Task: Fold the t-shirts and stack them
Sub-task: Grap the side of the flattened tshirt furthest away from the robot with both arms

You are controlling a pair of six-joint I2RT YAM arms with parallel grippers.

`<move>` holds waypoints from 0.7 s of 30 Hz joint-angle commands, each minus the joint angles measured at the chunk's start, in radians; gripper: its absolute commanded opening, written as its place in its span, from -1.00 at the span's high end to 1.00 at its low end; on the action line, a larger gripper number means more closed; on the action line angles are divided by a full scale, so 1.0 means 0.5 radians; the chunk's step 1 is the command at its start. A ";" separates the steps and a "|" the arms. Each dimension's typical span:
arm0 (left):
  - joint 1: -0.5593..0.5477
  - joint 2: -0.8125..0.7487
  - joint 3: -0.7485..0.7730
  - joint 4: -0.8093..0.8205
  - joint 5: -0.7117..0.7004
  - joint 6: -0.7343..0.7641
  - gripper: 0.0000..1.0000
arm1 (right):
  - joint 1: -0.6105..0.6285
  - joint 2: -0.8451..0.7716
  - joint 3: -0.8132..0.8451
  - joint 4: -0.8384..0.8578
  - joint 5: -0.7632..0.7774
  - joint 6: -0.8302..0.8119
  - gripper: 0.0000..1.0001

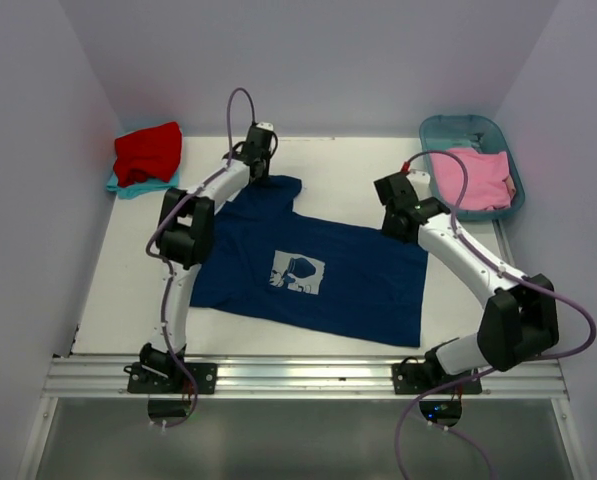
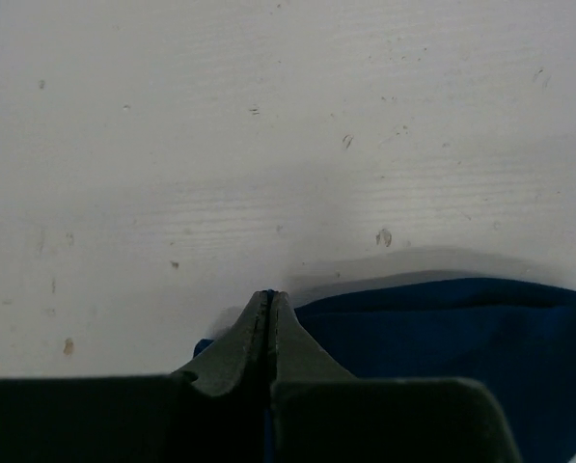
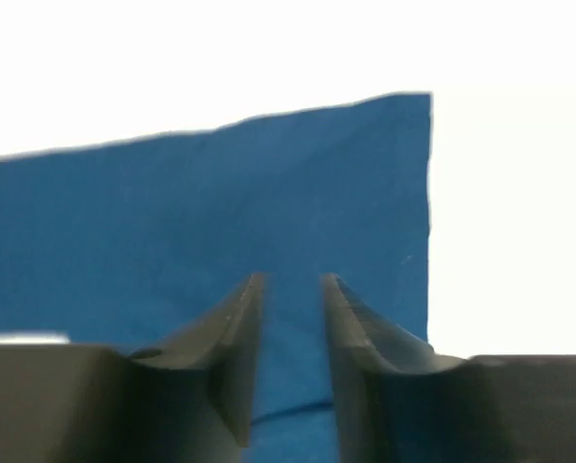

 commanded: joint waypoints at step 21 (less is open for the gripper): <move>0.124 -0.796 -0.594 -0.007 -0.320 0.006 1.00 | -0.799 0.642 0.286 0.030 -0.216 0.112 -0.13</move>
